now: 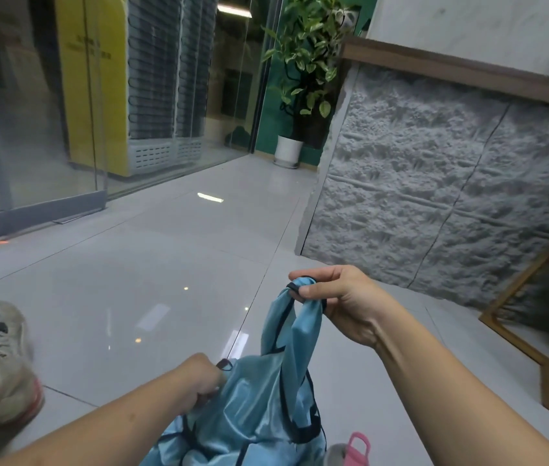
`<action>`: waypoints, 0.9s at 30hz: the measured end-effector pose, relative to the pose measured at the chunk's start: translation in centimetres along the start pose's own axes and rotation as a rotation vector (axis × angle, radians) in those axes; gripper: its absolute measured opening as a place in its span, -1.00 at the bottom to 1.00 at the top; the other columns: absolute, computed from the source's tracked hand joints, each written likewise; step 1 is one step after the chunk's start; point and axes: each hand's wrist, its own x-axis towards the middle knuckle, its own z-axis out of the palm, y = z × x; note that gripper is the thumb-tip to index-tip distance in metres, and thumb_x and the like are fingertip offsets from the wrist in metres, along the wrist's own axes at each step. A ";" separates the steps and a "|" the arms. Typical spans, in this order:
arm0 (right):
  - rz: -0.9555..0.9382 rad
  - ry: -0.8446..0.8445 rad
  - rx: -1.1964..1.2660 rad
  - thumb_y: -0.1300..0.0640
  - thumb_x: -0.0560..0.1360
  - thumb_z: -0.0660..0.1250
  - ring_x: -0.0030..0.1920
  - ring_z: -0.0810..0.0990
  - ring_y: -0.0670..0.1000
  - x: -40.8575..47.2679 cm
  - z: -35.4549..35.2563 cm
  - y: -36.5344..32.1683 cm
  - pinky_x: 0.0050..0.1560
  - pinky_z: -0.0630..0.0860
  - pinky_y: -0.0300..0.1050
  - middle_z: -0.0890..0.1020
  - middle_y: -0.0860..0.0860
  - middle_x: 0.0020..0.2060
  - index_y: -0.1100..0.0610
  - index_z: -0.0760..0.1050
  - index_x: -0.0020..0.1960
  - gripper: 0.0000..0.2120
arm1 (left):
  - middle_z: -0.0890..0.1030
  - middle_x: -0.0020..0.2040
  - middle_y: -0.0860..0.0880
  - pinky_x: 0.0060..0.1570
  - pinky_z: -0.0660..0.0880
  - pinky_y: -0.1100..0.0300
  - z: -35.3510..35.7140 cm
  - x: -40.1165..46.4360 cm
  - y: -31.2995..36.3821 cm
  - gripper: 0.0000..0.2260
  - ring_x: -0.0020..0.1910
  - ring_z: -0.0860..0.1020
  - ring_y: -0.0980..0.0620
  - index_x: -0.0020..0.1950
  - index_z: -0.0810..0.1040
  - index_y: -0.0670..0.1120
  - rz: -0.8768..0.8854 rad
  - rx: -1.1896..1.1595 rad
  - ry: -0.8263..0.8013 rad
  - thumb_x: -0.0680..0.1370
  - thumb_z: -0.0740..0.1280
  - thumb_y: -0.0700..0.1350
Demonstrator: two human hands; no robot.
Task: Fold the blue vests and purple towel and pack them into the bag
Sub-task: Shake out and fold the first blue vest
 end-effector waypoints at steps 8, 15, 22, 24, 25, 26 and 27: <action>0.020 0.224 -0.041 0.42 0.51 0.45 -0.24 0.73 0.08 1.4 -0.8 0.9 -0.18 0.67 -0.13 0.72 0.22 -0.17 0.38 0.68 -0.01 -0.93 | 0.71 -0.17 -0.16 -0.11 0.54 0.09 -0.9 -0.9 2.3 -0.87 -0.18 0.65 -0.14 0.00 0.67 -0.24 0.111 -0.390 -0.126 0.50 0.45 -0.20; -0.049 0.391 -0.160 0.35 0.56 0.43 -0.19 0.68 0.05 1.4 -2.9 -1.8 -0.03 0.55 0.02 0.73 0.10 -0.22 0.19 0.63 0.05 -0.89 | 0.71 0.02 -0.27 -0.02 0.63 0.02 -3.6 -6.8 10.0 -0.70 -0.04 0.71 -0.16 0.12 0.67 -0.31 0.510 -0.667 -0.269 0.59 0.44 -0.06; -0.310 0.344 0.133 0.42 0.57 0.35 -0.32 0.69 0.13 -1.5 -2.8 -8.3 -0.24 0.69 -0.03 0.73 0.10 0.01 0.12 0.63 0.26 -0.65 | 0.67 0.02 -0.25 -0.15 0.66 0.01 -7.0 -13.2 17.6 -0.62 -0.12 0.69 -0.17 0.20 0.57 -0.22 0.771 -0.706 -0.293 0.38 0.46 -0.31; -0.327 0.327 0.141 0.32 0.62 0.35 -0.25 0.73 0.14 -1.8 -2.9 -9.6 -0.27 0.68 -0.03 0.75 0.15 -0.01 0.14 0.64 0.25 -0.75 | 0.70 0.02 -0.22 -0.14 0.68 0.01 -7.9 -14.7 19.2 -0.63 -0.10 0.69 -0.15 0.23 0.59 -0.20 0.800 -0.658 -0.339 0.43 0.48 -0.30; -0.316 0.332 0.094 0.25 0.63 0.36 -0.18 0.75 0.14 -2.1 -2.9 -10.2 -0.20 0.70 0.00 0.76 0.17 0.00 0.14 0.66 0.22 -0.80 | 0.71 0.03 -0.21 -0.11 0.69 0.02 -8.2 -15.5 19.9 -0.70 -0.09 0.70 -0.13 0.22 0.61 -0.20 0.820 -0.617 -0.328 0.49 0.46 -0.30; -0.302 0.341 0.027 0.20 0.64 0.36 -0.11 0.76 0.14 -2.2 -3.0 -10.5 -0.13 0.70 0.03 0.76 0.17 0.01 0.13 0.68 0.19 -0.83 | 0.72 0.05 -0.23 -0.07 0.69 0.03 -8.6 -16.1 20.5 -0.77 -0.09 0.71 -0.11 0.20 0.63 -0.21 0.844 -0.568 -0.289 0.54 0.42 -0.31; -0.310 0.351 -0.016 0.17 0.65 0.35 -0.08 0.75 0.12 -2.3 -3.1 -10.9 -0.12 0.68 0.01 0.77 0.14 -0.01 0.11 0.69 0.16 -0.83 | 0.72 0.07 -0.24 -0.05 0.68 0.05 -8.9 -16.5 21.1 -0.81 -0.09 0.71 -0.10 0.17 0.65 -0.23 0.866 -0.520 -0.234 0.57 0.39 -0.33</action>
